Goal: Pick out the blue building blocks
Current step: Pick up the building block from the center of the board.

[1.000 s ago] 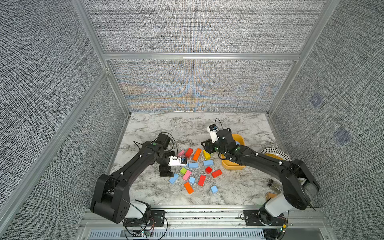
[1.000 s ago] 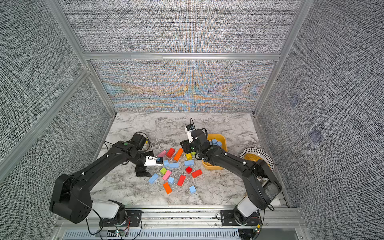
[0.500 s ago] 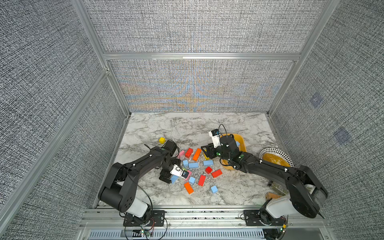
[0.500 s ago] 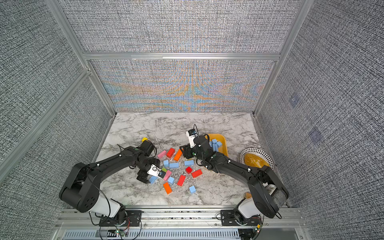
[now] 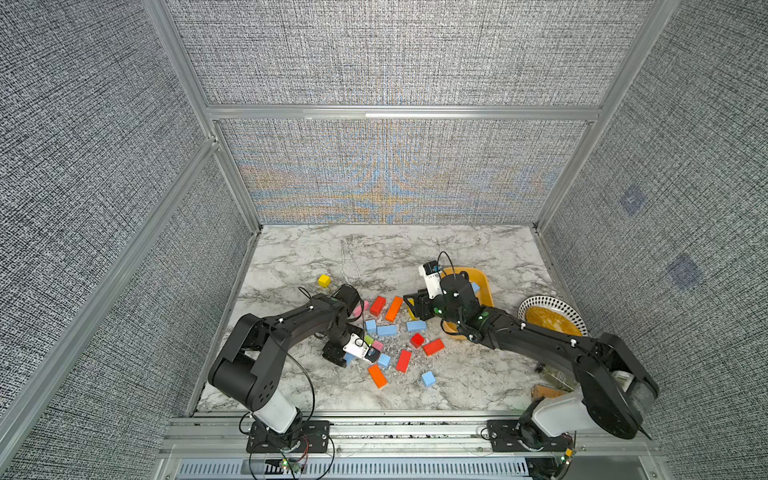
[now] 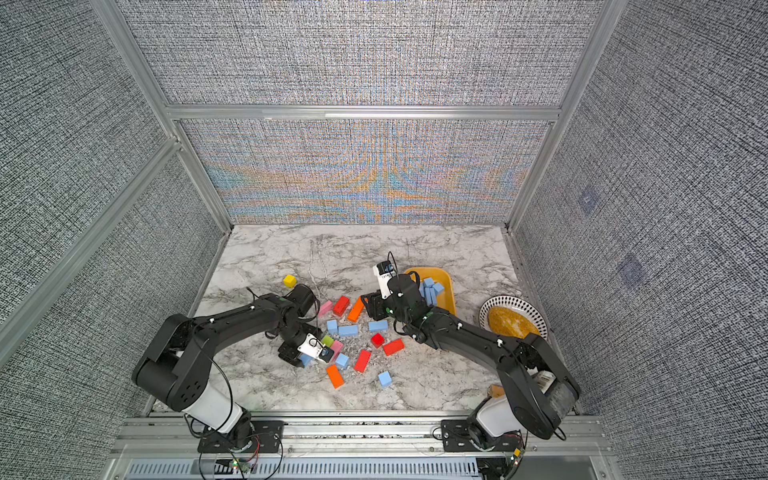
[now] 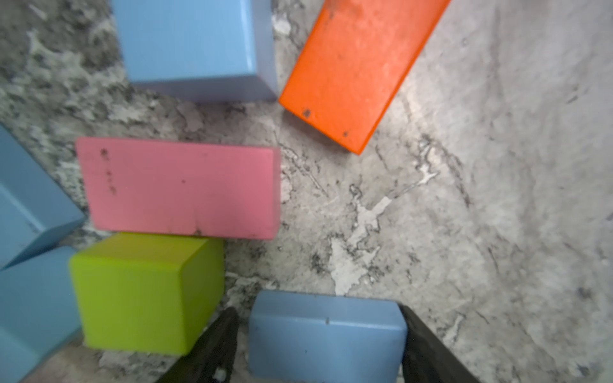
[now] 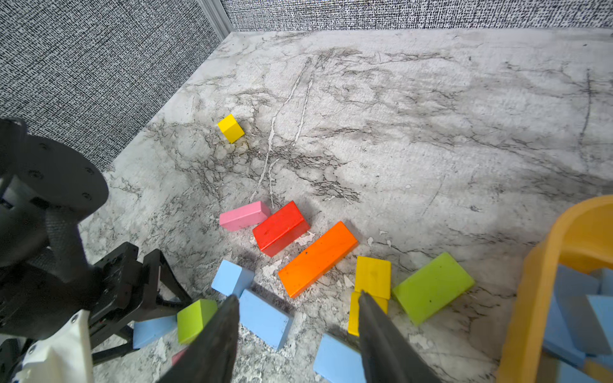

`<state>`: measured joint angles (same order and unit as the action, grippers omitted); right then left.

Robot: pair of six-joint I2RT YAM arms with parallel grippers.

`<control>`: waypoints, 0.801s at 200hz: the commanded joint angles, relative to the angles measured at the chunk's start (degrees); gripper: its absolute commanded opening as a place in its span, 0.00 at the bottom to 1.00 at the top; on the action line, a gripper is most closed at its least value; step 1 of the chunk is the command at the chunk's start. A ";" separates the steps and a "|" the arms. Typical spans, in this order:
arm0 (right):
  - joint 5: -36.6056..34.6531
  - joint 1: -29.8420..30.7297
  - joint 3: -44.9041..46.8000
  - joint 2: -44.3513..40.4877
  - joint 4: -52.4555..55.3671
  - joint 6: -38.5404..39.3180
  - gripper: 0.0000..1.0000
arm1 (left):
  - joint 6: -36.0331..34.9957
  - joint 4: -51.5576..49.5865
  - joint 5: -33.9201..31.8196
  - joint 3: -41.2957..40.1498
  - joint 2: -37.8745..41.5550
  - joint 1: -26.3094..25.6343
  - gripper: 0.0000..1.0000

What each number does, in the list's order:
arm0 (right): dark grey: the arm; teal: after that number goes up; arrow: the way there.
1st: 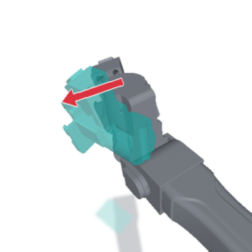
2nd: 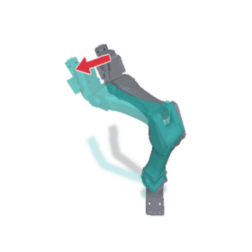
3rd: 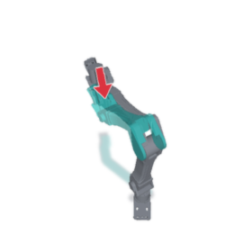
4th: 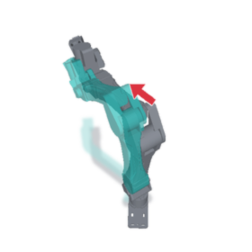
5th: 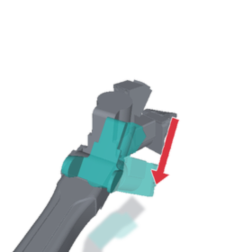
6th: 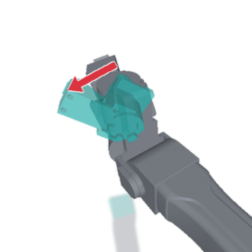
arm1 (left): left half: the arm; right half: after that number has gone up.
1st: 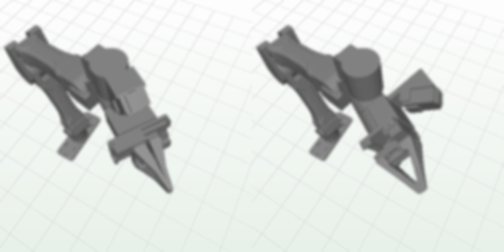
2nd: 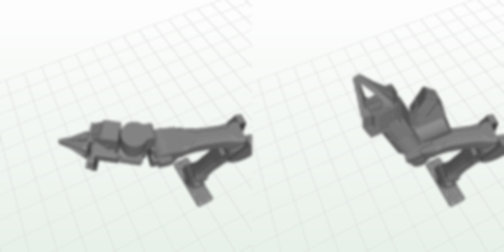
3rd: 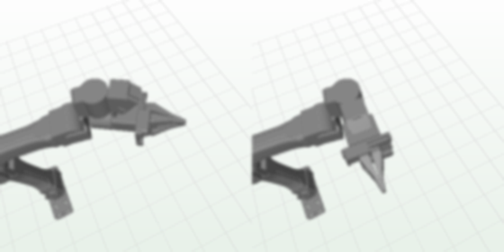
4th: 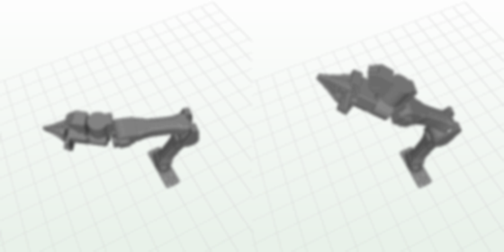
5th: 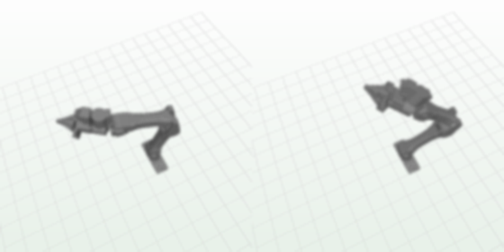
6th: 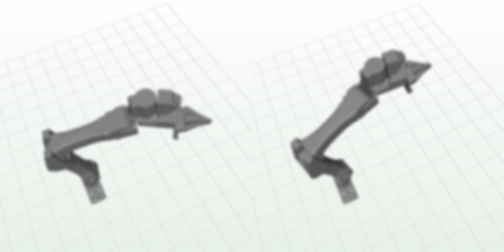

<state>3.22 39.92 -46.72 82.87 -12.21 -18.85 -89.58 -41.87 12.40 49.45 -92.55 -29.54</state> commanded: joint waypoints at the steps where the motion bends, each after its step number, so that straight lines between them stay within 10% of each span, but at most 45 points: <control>1: -1.86 -0.01 0.22 -0.67 1.10 0.92 0.58 | -0.75 1.57 -1.50 0.11 -0.78 -0.08 0.67; 69: 2.07 0.02 -0.39 -1.95 1.61 -1.51 0.58 | 14.76 -4.58 4.96 7.89 4.02 0.23 0.45; 160: 15.98 4.74 -9.96 6.45 4.31 -13.62 0.51 | 45.06 11.40 20.90 9.52 9.52 1.43 0.42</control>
<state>16.25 42.83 -54.30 87.64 -9.37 -28.56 -55.24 -37.10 27.24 60.95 -84.55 -28.25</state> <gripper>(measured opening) 0.507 0.619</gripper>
